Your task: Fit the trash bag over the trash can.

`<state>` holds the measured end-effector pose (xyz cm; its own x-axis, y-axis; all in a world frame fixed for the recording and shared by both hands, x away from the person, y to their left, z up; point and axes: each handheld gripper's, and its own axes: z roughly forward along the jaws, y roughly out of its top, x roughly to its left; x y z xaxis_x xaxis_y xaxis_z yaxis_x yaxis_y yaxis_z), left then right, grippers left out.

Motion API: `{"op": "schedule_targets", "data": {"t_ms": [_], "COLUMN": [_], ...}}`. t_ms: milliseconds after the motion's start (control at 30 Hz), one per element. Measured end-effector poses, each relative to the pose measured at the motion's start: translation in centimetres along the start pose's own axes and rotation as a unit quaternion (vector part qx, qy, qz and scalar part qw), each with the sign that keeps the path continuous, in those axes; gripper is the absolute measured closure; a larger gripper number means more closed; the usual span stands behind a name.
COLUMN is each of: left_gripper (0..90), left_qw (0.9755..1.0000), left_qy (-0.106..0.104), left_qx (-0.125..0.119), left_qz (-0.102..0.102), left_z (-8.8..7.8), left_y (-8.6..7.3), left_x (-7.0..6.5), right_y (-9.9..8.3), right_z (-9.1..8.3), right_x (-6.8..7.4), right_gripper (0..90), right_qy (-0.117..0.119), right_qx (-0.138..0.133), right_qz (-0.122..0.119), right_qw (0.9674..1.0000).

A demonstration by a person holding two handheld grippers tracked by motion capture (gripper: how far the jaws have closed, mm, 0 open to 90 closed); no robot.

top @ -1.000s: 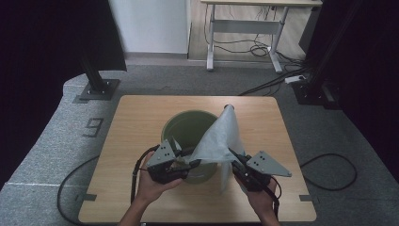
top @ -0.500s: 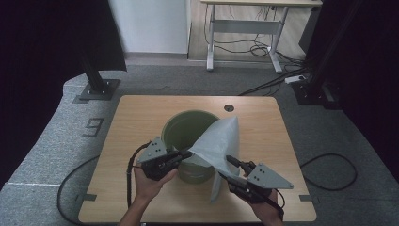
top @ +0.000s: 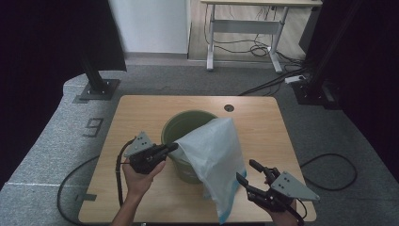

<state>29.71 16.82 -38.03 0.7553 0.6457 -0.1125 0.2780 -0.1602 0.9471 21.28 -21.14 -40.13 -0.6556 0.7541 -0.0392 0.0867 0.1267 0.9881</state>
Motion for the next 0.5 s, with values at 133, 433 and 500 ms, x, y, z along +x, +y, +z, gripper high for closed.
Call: {"op": "schedule_targets", "data": {"t_ms": [133,433,500], "left_gripper": [90.0,90.0,90.0], "left_qw": [0.9999,0.9992,0.999], "left_qy": [0.006,0.007,0.006], "left_qx": [-0.005,-0.014,-0.018], "left_qz": [-0.01,-0.036,-0.041], "left_z": [-0.5,-1.0,-1.2], "left_y": [-0.1,-0.2,-0.1], "left_x": [0.7,2.5,2.8], "right_y": [-1.7,-5.7,-6.0], "right_z": [1.4,3.8,4.2], "right_x": [-1.4,-3.5,-3.7], "right_gripper": [39.7,36.0,35.2], "right_qy": [-0.003,-0.014,-0.014], "right_qx": [0.018,0.036,0.04], "right_qz": [0.025,0.071,0.072], "right_qw": [0.9995,0.9968,0.9965]}}
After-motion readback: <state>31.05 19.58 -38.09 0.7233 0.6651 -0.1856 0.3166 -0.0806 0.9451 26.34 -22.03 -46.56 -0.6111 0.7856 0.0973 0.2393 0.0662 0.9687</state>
